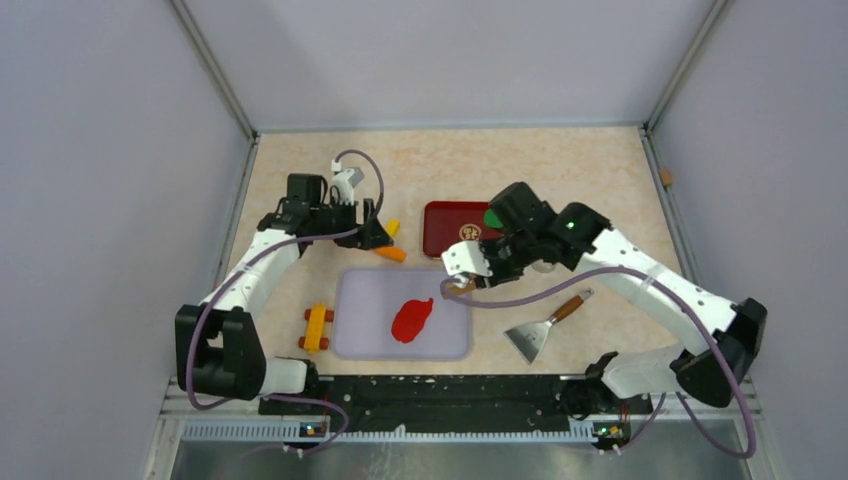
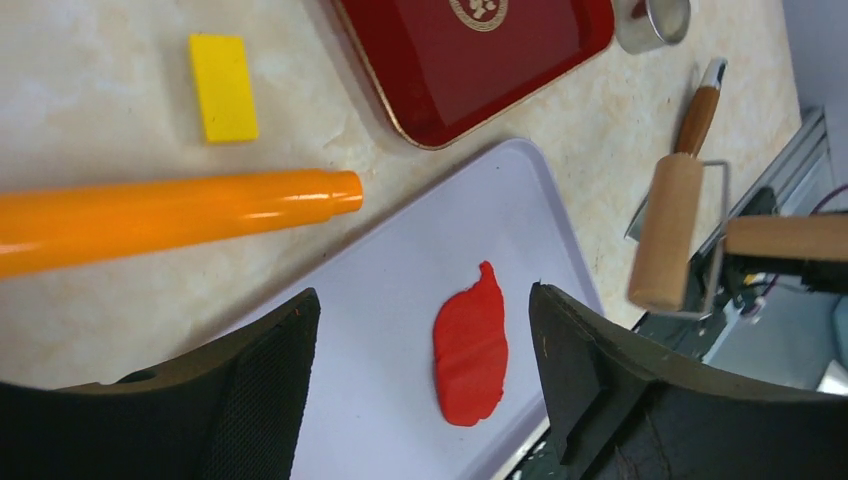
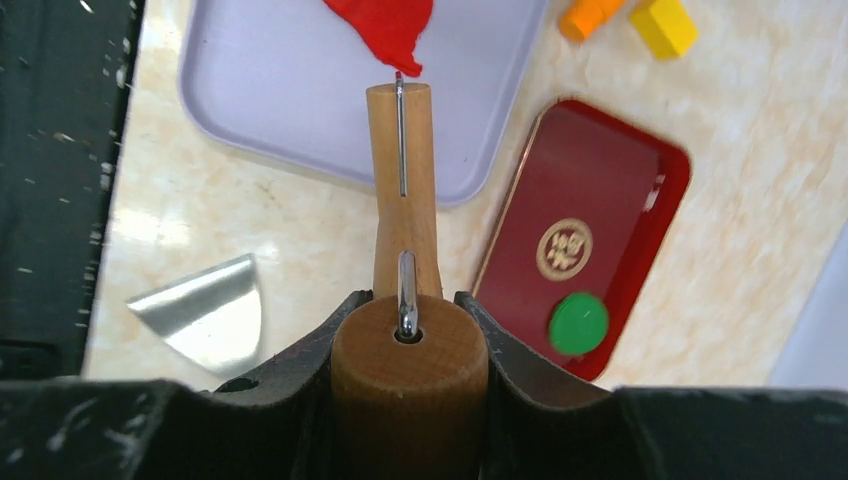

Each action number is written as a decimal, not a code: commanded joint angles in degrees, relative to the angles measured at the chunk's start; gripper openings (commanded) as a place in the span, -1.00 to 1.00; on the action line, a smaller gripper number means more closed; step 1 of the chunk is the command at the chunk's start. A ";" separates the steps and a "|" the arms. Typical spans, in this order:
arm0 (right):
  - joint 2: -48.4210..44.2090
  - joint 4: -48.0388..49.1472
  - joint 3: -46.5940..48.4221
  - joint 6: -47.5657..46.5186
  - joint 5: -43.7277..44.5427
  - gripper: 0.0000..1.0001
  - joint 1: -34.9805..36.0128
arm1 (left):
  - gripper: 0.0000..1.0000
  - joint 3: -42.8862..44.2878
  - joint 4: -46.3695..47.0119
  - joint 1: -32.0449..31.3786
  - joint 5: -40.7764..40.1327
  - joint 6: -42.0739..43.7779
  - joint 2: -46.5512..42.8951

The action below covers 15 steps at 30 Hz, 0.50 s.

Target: Roll out the dumpling wrappers from the dough

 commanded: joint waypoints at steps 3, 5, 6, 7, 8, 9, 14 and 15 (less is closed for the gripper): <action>5.52 10.17 0.63 -19.33 4.64 -1.00 9.56 | 0.50 0.15 -7.78 2.44 -10.15 -6.25 0.53; 7.35 11.19 0.13 -22.17 4.83 -1.00 11.68 | 0.45 0.21 -11.17 3.63 -12.10 -5.76 1.63; 8.28 11.47 0.04 -23.39 5.05 -1.00 12.51 | 0.45 -0.50 -11.47 4.07 -13.30 -5.38 1.29; 9.22 11.95 -0.18 -24.33 5.30 -1.00 13.20 | 0.45 -0.86 -12.00 4.17 -15.03 -4.59 0.98; 10.11 12.79 -0.45 -25.00 5.73 -1.00 14.00 | 0.45 -1.10 -12.61 4.18 -16.88 -3.80 1.02; 10.85 13.68 -0.66 -25.62 5.96 -1.00 14.75 | 0.45 -1.30 -12.98 4.31 -17.98 -3.09 1.21; 14.19 15.46 -0.41 -25.72 5.28 -1.00 17.96 | 0.42 -2.83 -12.81 5.83 -21.03 -4.12 2.15; 14.54 15.75 -0.55 -25.65 5.03 -1.00 18.39 | 0.42 -2.85 -12.92 5.92 -22.25 -4.09 2.30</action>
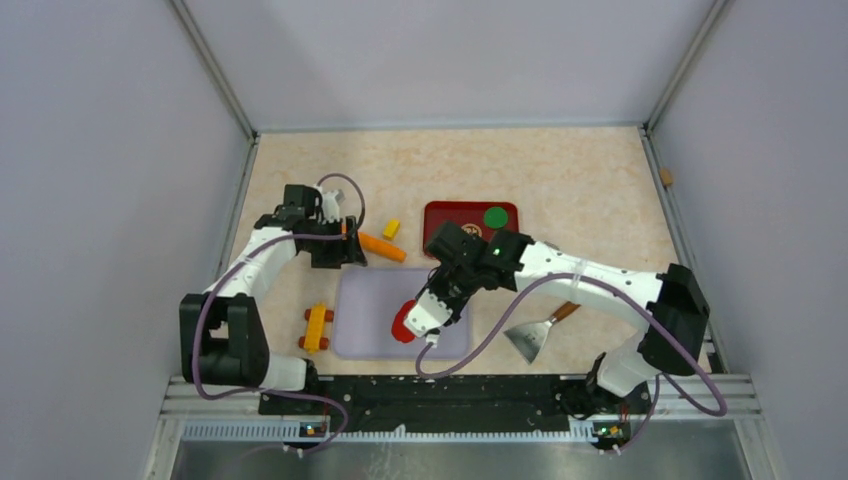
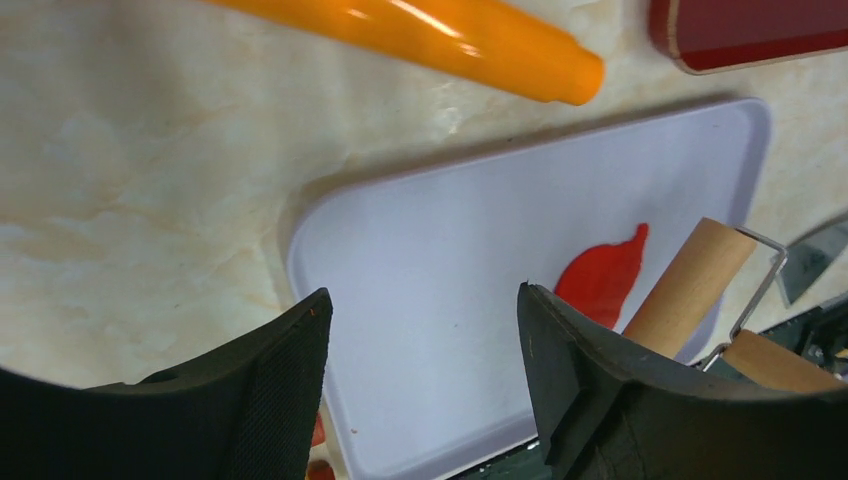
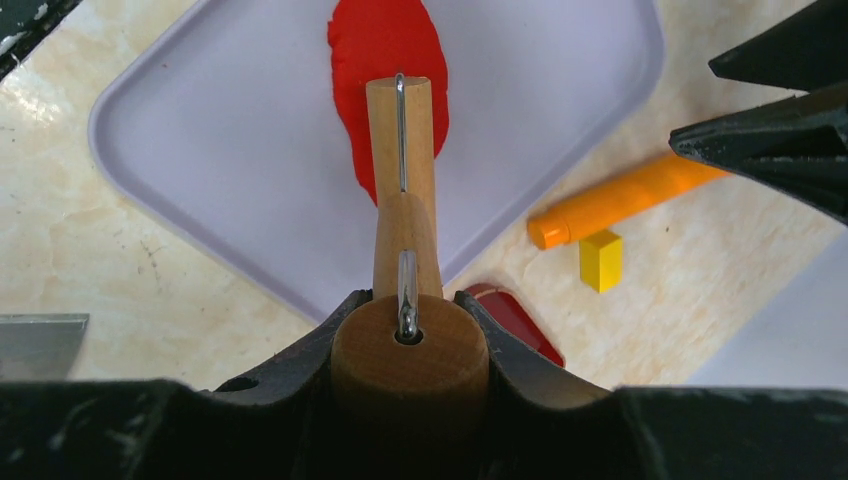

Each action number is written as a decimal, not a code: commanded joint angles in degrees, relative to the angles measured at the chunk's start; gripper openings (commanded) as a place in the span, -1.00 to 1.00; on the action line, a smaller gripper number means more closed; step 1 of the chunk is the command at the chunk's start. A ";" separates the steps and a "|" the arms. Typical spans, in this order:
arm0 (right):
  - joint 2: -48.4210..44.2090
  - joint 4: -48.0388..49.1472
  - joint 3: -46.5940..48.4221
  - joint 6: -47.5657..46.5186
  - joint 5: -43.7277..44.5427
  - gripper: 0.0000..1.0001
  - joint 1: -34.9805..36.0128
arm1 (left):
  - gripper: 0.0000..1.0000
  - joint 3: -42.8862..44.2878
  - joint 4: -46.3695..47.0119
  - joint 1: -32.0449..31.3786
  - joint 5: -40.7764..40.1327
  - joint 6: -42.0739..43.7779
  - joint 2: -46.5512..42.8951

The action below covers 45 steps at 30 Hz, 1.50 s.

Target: Roll out the dumpling wrappers from the dough

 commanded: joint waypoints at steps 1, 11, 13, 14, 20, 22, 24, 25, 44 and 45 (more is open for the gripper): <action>0.96 4.76 0.14 -2.88 -1.28 -1.00 2.87 | 0.40 -0.69 -1.54 0.89 -6.38 -0.09 0.66; 4.58 4.15 -1.13 -2.58 -3.21 -1.00 4.70 | 0.12 -2.07 -2.46 1.64 -11.51 -3.39 5.77; 5.30 3.70 -2.22 -2.49 -3.14 -1.00 4.41 | 0.09 -1.50 -2.58 1.67 -12.86 -3.95 8.88; 5.64 3.30 -2.71 -2.19 -3.25 -1.00 4.15 | 0.08 -1.21 -2.74 1.63 -13.28 -4.26 10.20; 7.89 2.37 -5.78 -0.69 -2.99 -1.00 2.50 | -0.15 -0.71 -3.40 1.73 -13.98 -5.74 14.55; 9.50 1.53 -5.78 -0.64 -2.93 -1.00 2.08 | -0.19 -1.45 -2.88 1.78 -13.05 -6.38 14.87; 11.19 0.71 -5.70 -0.37 -2.55 -1.00 1.70 | -0.18 -1.78 -2.51 1.72 -12.68 -6.76 14.84; 11.80 0.69 -5.86 -0.38 -2.39 -1.00 1.59 | -0.19 -1.81 -2.39 1.73 -12.58 -6.81 14.78; 7.85 13.06 9.49 16.34 0.19 -1.00 -1.86 | 0.20 -1.44 0.53 1.88 -4.45 -2.54 0.04; 6.36 11.85 9.47 15.83 -0.48 -1.00 -1.84 | 0.23 -2.51 1.90 1.88 -3.80 -2.67 -2.56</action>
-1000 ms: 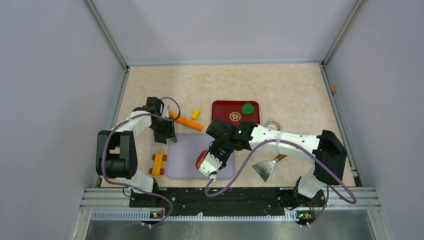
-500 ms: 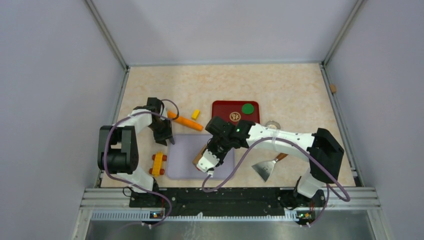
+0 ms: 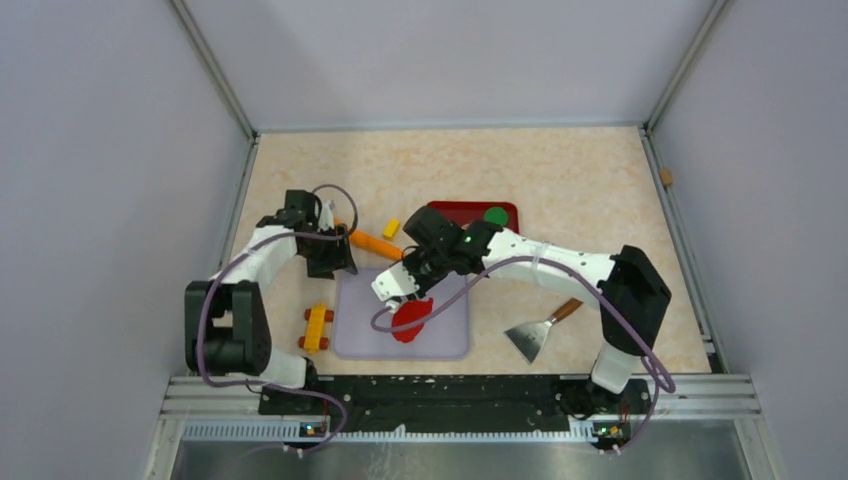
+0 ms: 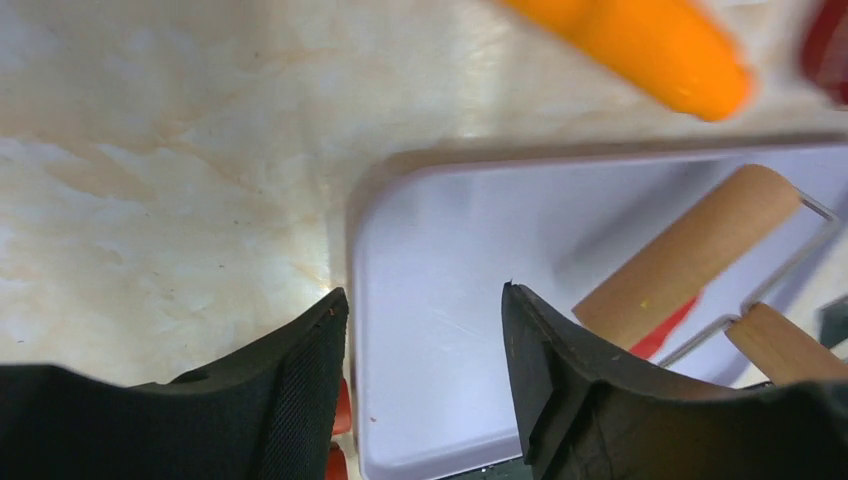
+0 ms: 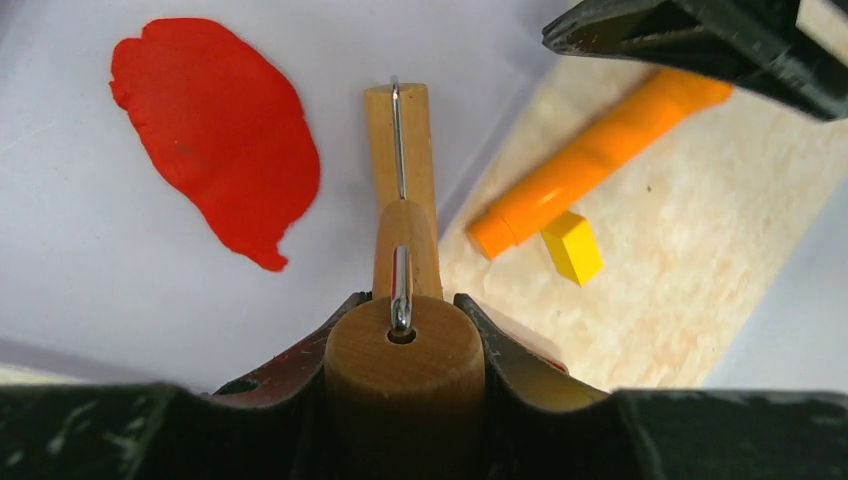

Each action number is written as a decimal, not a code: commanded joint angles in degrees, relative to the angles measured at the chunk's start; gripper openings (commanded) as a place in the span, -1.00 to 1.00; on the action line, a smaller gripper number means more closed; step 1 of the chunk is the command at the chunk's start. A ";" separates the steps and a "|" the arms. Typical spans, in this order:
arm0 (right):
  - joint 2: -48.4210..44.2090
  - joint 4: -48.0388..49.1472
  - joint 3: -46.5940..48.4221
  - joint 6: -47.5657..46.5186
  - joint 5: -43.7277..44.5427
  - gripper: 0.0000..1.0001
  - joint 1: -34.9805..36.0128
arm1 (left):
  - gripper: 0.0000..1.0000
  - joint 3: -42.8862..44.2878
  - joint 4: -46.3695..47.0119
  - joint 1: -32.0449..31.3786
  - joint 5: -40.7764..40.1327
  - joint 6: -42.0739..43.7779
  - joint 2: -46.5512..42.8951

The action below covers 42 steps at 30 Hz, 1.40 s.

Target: Roll out the dumpling wrappers from the dough

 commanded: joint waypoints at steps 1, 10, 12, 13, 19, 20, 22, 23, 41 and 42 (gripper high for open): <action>-8.09 -4.30 4.87 3.97 -1.97 -1.00 -0.37 | 0.25 -2.01 5.57 0.02 4.87 1.43 -12.02; -13.70 -13.35 -1.20 -2.46 -6.11 -1.00 2.30 | 0.29 -5.36 7.96 0.11 6.01 0.15 -11.52; -13.05 -12.77 -1.72 -3.61 -6.60 -1.00 2.64 | 0.29 -4.13 7.09 0.14 6.41 1.10 -10.91; -12.68 -12.33 -1.97 -4.34 -6.70 -1.00 2.85 | 0.29 -4.11 7.16 0.22 6.76 1.31 -10.90; -9.43 -9.94 -3.14 -8.89 -7.18 -1.00 4.66 | 0.28 -5.64 8.56 0.20 8.26 2.06 -11.51; -8.80 -9.50 -3.59 -9.67 -6.88 -1.00 4.99 | 0.28 -5.70 8.54 0.27 8.26 2.03 -11.50; -7.40 -10.95 -4.13 -11.15 -6.15 -1.00 5.52 | 0.28 -5.28 8.34 0.25 8.47 2.36 -11.22; -6.43 -13.00 -4.16 -12.00 -5.73 -1.00 5.89 | 0.28 -4.98 8.15 0.40 8.46 2.49 -10.98; 2.00 -39.69 -2.49 -8.76 -4.77 -1.00 6.76 | 0.28 -3.39 8.82 1.14 8.48 2.17 -9.99; 1.95 -40.04 -2.50 -8.44 -4.74 -1.00 6.79 | 0.28 -3.52 8.94 1.14 8.56 2.16 -9.95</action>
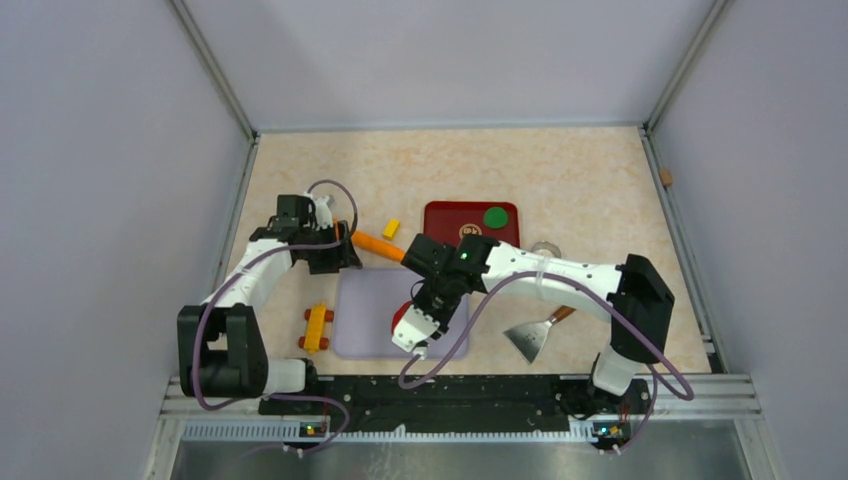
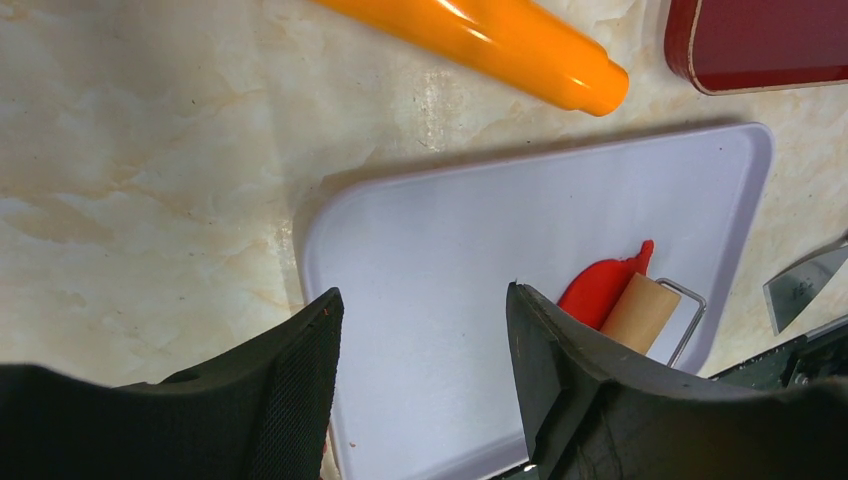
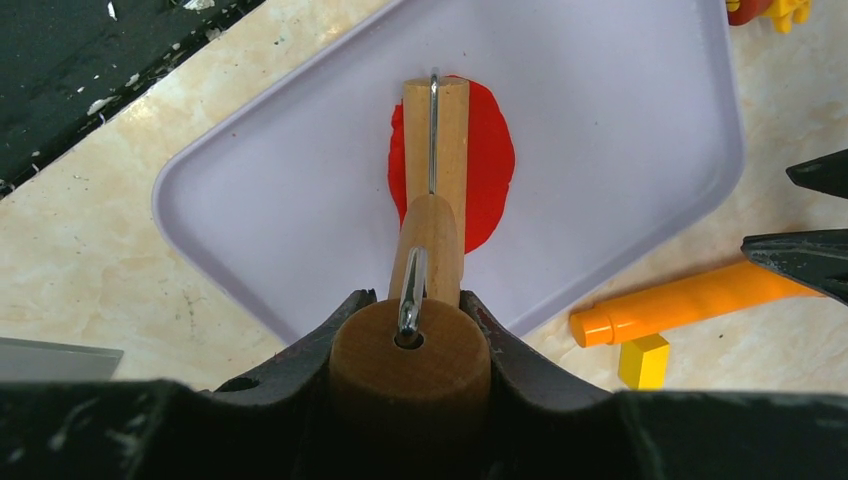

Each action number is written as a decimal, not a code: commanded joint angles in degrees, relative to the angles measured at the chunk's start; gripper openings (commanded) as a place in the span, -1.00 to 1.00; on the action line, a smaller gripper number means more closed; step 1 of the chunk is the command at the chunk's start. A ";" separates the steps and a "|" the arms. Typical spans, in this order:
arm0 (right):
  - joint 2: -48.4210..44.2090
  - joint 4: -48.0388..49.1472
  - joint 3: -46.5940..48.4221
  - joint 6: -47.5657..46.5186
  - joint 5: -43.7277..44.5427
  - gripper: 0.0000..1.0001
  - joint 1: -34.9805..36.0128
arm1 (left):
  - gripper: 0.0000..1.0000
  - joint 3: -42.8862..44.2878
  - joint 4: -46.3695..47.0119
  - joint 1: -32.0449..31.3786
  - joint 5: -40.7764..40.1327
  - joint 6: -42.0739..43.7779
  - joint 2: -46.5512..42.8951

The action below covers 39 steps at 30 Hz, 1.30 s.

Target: Roll out the dumpling wrappers from the dough

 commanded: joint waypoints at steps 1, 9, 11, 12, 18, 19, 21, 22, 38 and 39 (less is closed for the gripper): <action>4.28 -19.11 -4.07 5.01 -1.20 -1.00 1.07 | 0.28 0.57 2.43 0.35 0.90 0.38 0.67; 2.28 -19.66 -7.74 6.38 -1.51 -1.00 1.04 | 0.28 0.68 2.97 0.32 1.05 0.12 1.41; 2.18 -19.74 -8.33 6.73 -1.68 -1.00 1.06 | 0.28 0.70 3.06 0.36 1.12 0.03 1.51; 2.06 -19.63 -8.57 6.97 -1.79 -1.00 1.06 | 0.28 0.65 3.13 0.33 1.08 -0.04 1.49; 2.12 -19.63 -8.90 8.22 -1.70 -1.00 1.04 | 0.29 -0.02 3.30 0.30 1.07 -0.15 0.75; 2.27 -19.56 -9.00 8.52 -1.65 -1.00 1.08 | 0.29 -0.30 3.40 0.35 1.11 -0.20 0.67; 2.54 -19.55 -9.13 9.17 -1.80 -1.00 1.08 | 0.30 -0.65 3.63 1.10 1.12 -0.39 0.11; 2.64 -19.56 -9.20 9.57 -1.96 -1.00 1.05 | 0.29 -0.73 3.68 1.78 1.12 -0.41 -0.08; -4.37 -11.18 14.40 24.32 -4.09 -1.00 -7.19 | 0.31 -2.80 4.54 2.14 6.54 -1.11 -6.35; -4.58 -9.64 14.47 25.04 -3.82 -1.00 -7.16 | 0.30 -3.41 4.93 2.14 6.40 -1.69 -6.66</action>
